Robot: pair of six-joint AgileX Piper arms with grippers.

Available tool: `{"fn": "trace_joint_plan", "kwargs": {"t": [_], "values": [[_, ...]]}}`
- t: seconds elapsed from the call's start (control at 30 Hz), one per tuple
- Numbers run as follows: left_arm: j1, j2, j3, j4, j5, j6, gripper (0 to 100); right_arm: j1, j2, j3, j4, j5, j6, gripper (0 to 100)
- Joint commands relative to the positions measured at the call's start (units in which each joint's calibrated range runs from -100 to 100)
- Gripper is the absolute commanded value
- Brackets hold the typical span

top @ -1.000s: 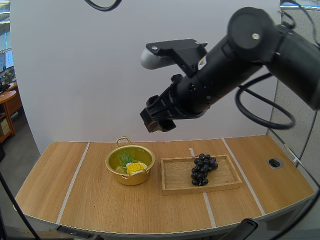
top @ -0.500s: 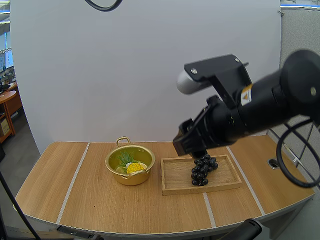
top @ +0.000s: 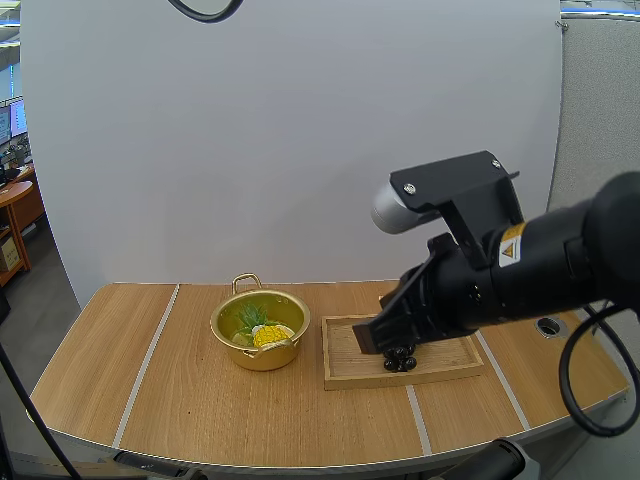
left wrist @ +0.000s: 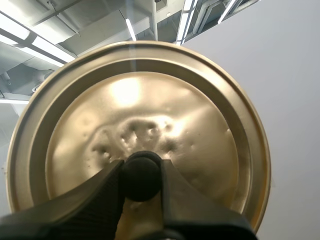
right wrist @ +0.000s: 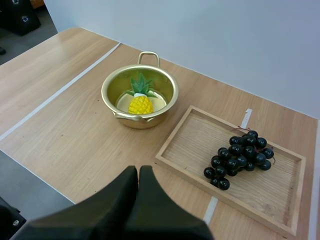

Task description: Open the pot, put the pineapple inside, and close it

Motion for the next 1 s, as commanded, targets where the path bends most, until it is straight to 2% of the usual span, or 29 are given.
{"fn": "trace_joint_plan", "kwargs": {"t": [0.0, 0.53, 0.77, 0.97], "values": [[0.00, -0.49, -0.30, 0.15, -2.00, -0.60, 0, -0.33, -1.40, 0.47, -0.97, 0.00, -0.07, 0], [0.00, -0.49, -0.30, 0.15, -2.00, -0.60, 0, -0.77, -7.37, 0.47, 2.00, 0.00, -0.07, 0], [0.00, -0.49, -0.30, 0.15, -2.00, -0.60, 0, -0.77, -8.05, 5.07, 2.12, 0.00, -0.07, 0], [0.00, -0.49, -0.30, 0.15, -2.00, -0.60, 0, -0.83, -8.47, 5.13, 1.91, 0.00, -0.07, 0]]}}
